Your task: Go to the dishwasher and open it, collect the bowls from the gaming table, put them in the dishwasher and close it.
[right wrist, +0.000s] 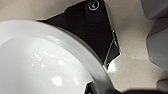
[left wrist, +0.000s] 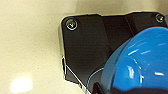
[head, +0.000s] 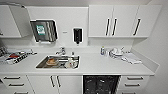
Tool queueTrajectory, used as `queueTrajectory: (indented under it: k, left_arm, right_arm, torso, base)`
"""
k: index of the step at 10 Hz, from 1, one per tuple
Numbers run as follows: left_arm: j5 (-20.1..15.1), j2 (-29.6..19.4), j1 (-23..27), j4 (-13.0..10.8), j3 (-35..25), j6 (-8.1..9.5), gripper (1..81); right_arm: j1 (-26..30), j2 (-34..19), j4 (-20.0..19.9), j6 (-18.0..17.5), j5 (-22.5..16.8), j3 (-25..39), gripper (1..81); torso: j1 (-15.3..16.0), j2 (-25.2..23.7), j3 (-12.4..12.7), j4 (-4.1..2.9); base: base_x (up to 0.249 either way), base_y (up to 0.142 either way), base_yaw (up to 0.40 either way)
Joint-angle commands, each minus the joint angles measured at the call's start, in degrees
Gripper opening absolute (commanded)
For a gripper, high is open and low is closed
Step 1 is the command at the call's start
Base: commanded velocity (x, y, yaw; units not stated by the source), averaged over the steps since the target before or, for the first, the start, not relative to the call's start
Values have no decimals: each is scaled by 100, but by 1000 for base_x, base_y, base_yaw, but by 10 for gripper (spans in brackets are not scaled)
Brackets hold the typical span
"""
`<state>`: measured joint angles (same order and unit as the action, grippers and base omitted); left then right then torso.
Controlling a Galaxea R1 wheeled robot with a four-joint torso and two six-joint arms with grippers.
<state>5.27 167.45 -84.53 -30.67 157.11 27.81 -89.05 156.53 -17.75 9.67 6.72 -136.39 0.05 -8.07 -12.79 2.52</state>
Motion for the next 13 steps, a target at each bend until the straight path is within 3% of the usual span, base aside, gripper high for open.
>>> queueTrajectory:
  k: [1, 4, 9, 12, 13]
  left_arm:
    - [-228, -88, 178, -53, -23, -21, 10]
    - [-193, -246, 117, -44, -215, 40, 10]
    - [-17, -1442, 81, 132, -1648, 137, 10]
    - [-8, -1609, 99, 140, -1833, 208, 10]
    - [-8, -1618, 116, 149, -1833, 208, 10]
  right_arm:
    - [155, -241, 167, 35, -461, 209, 10]
    - [146, -523, 184, 35, -461, 641, 10]
    - [111, -567, 184, 18, -426, 623, 10]
    - [128, -567, 184, 18, -408, 667, 10]
    - [129, -567, 184, 18, -408, 676, 10]
  torso:
    - [0, 0, 0, 0]
    - [-5, 0, 0, 0]
    - [-5, 0, 0, 0]
    - [-5, 0, 0, 0]
    - [-5, 0, -194, 0]
  base:
    - [0, 0, 0]
    - [0, 0, 0]
    - [0, 0, 0]
    - [0, 0, 0]
    - [0, 0, 0]
